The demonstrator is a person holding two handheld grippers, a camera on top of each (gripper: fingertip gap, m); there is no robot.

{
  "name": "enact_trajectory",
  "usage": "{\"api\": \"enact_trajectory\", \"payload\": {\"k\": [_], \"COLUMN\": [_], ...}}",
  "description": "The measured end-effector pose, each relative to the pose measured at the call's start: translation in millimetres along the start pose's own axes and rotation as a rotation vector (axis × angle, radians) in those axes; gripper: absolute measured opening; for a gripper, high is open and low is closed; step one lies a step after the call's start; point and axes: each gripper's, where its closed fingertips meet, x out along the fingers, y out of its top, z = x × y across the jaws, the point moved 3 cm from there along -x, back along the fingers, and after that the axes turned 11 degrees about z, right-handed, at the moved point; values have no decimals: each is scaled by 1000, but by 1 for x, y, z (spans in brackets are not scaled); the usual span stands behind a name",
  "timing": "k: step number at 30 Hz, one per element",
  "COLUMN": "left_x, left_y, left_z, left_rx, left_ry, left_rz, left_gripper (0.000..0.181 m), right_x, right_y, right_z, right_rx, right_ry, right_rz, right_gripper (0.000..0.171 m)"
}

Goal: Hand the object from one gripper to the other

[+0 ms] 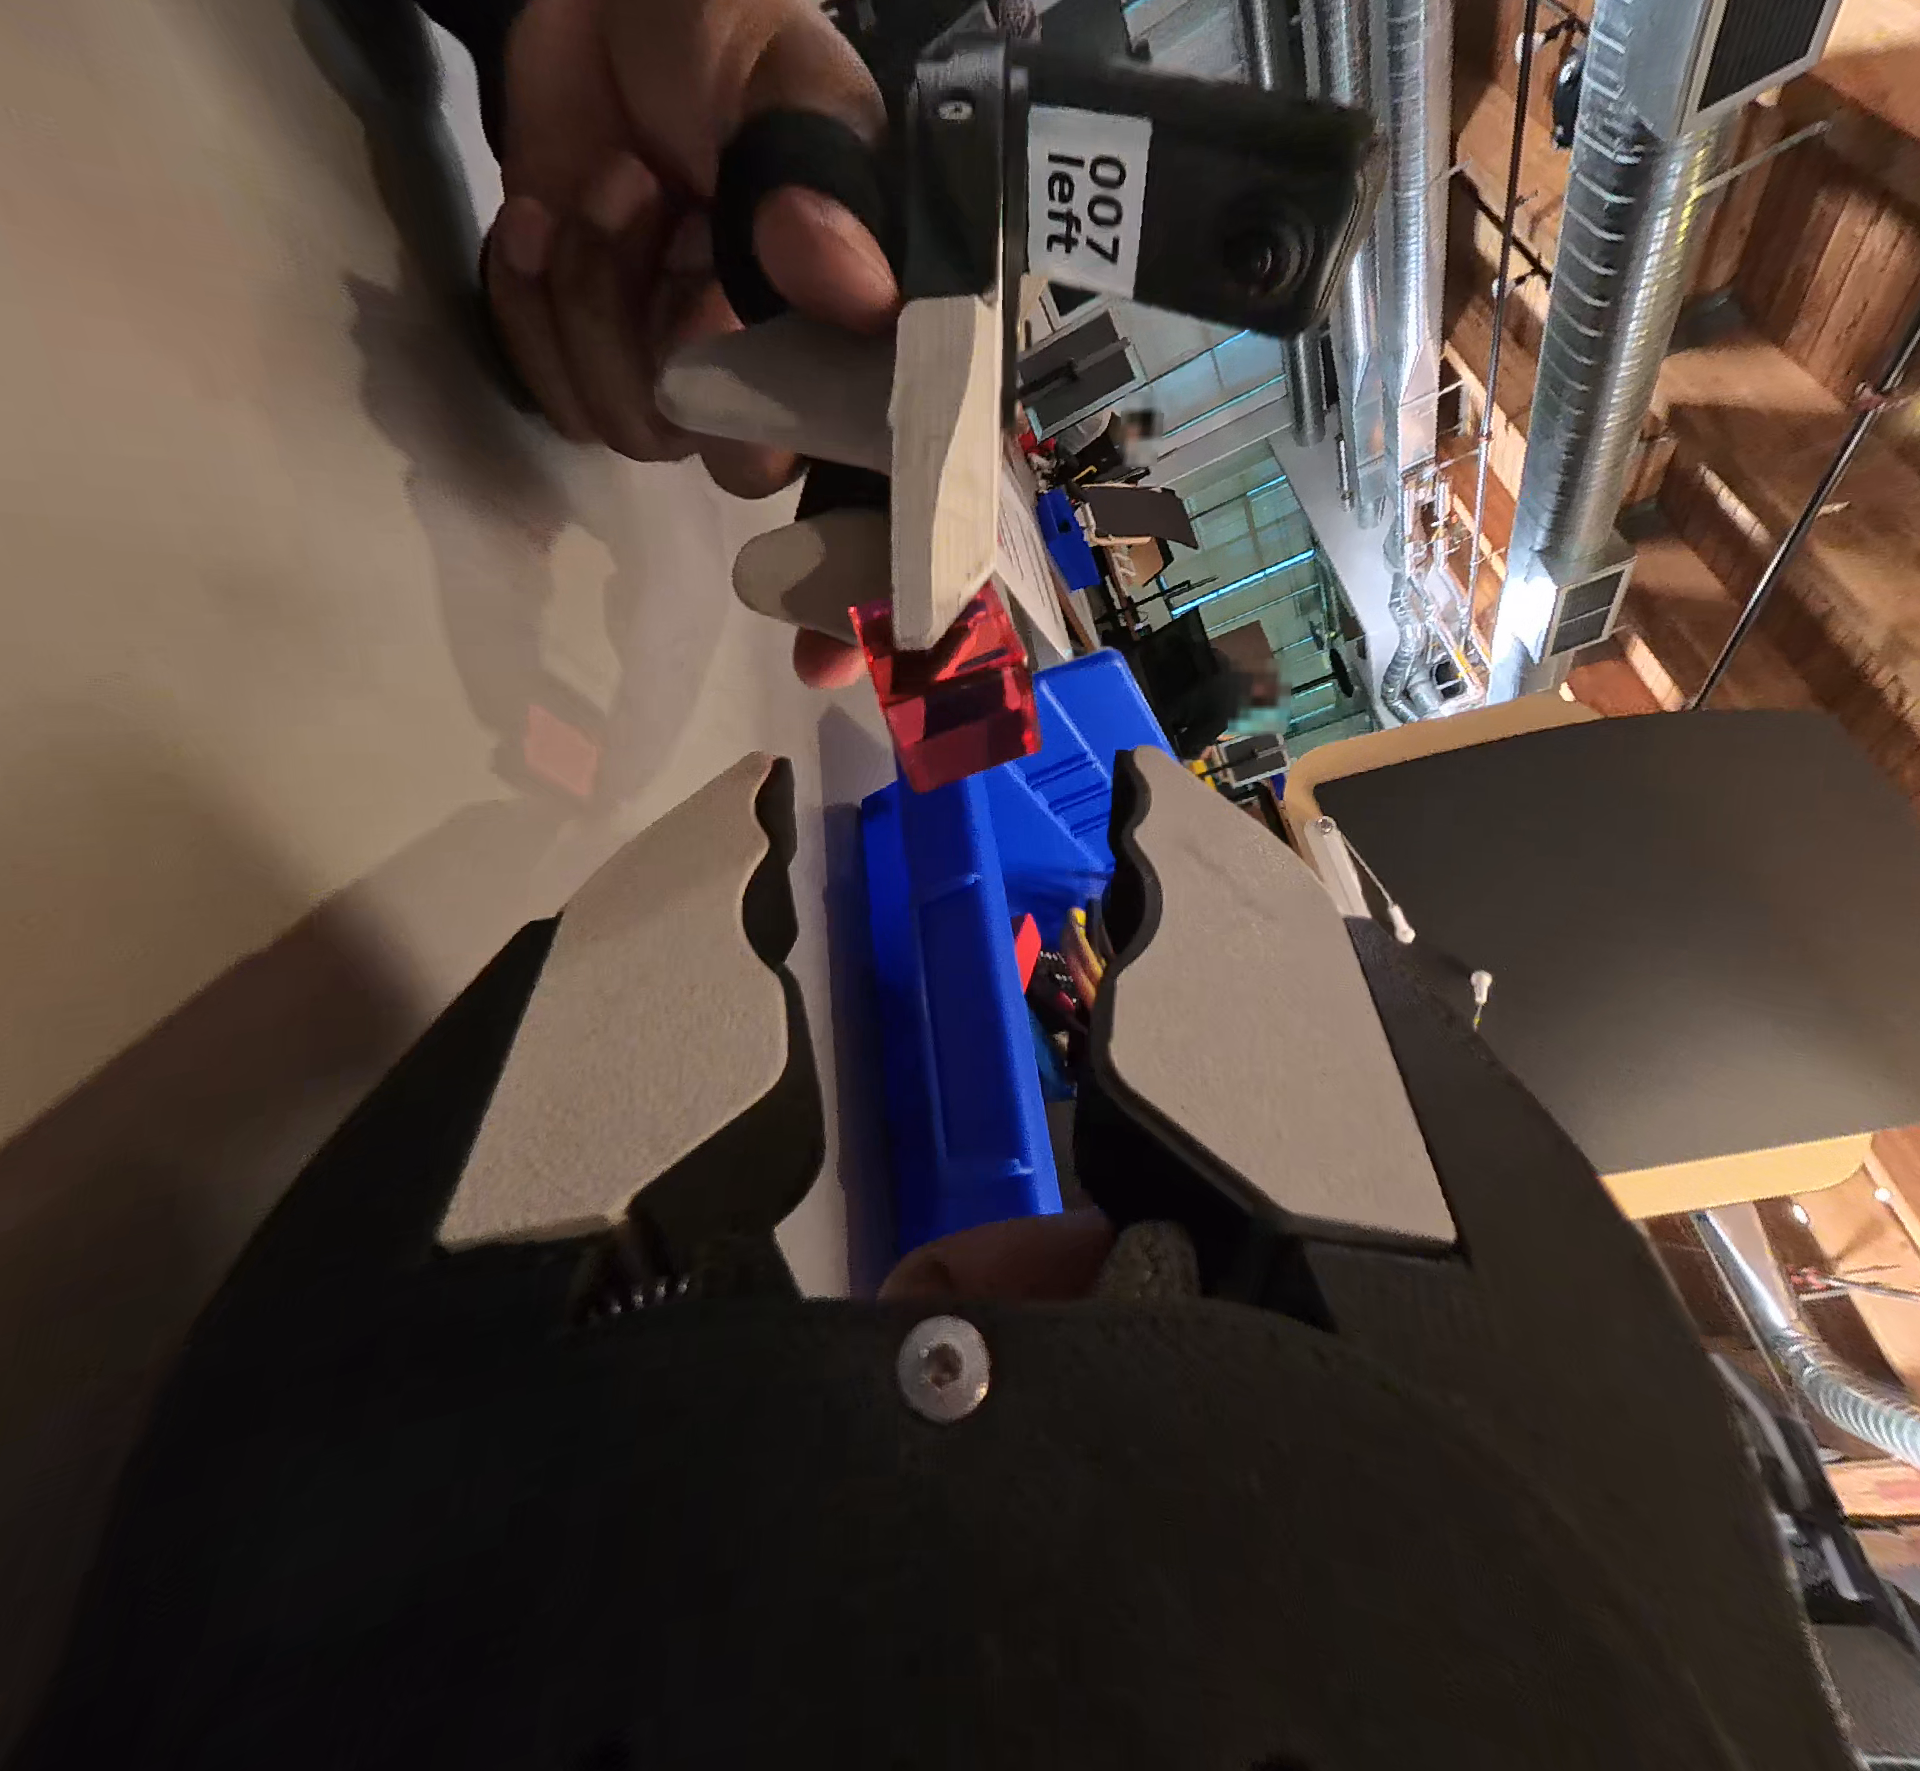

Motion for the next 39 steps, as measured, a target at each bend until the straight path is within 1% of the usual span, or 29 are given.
{"api": "enact_trajectory", "payload": {"k": [2, 3, 6, 7, 8, 9, 11, 13, 15, 18, 20, 21, 25, 27, 28, 31, 33, 36, 38, 39], "left_x": [2, 3, 5, 4, 3, 1, -6, -15, -21, -25, -28, -28, -17, -10, -6, 3, 10, 19, 25, 28], "left_y": [-4, -5, -8, -6, -3, 1, 13, 25, 31, 32, 31, 28, 7, 5, 7, 9, 10, 15, 14, 12], "left_z": [1, 2, 2, 0, 0, -1, 0, 1, 5, 14, 24, 30, 57, 68, 74, 84, 87, 94, 102, 105], "left_rx": [-17, -17, -12, -12, -2, 22, 118, 229, 292, 383, 484, 543, 847, 974, 993, 923, 801, 619, 542, 520], "left_ry": [-4, -8, -7, 9, 17, 30, 48, 81, 82, 87, 114, 120, 116, 144, 151, 152, 133, 87, 32, 9], "left_rz": [-29, -40, -65, -55, -29, 13, 112, 210, 277, 317, 348, 335, 184, 163, 170, 163, 154, 195, 210, 200], "left_gripper": [30, 30, 30, 30, 33, 42, 49, 52, 51, 52, 51, 51, 51, 54, 54, 53, 54, 57, 55, 54], "right_x": [2, 3, 7, 8, 9, 9, 8, 5, 3, -1, -4, -7, -15, -19, -21, -27, -32, -44, -50, -51], "right_y": [4, 6, 5, 3, 0, -2, -4, -6, -5, 0, 5, 10, 29, 39, 44, 57, 65, 80, 86, 88], "right_z": [-2, -4, -8, -8, -8, -7, -3, 3, 7, 9, 6, 3, -3, -1, 0, 0, 2, 7, 9, 8], "right_rx": [-9, -14, -41, -22, 34, 118, 292, 477, 649, 859, 1007, 1086, 1330, 1408, 1439, 1490, 1457, 1358, 1326, 1324], "right_ry": [2, 9, 5, 5, 12, 18, 20, 3, 5, 38, 68, 96, 150, 144, 140, 114, 64, 8, -14, 3], "right_rz": [15, 24, 31, 24, 13, 3, -8, -9, -7, 4, 5, 8, 13, 39, 44, 87, 127, 202, 228, 221], "right_gripper": [57, 53, 30, 29, 29, 29, 29, 29, 28, 28, 29, 29, 29, 28, 28, 28, 28, 28, 28, 28]}}
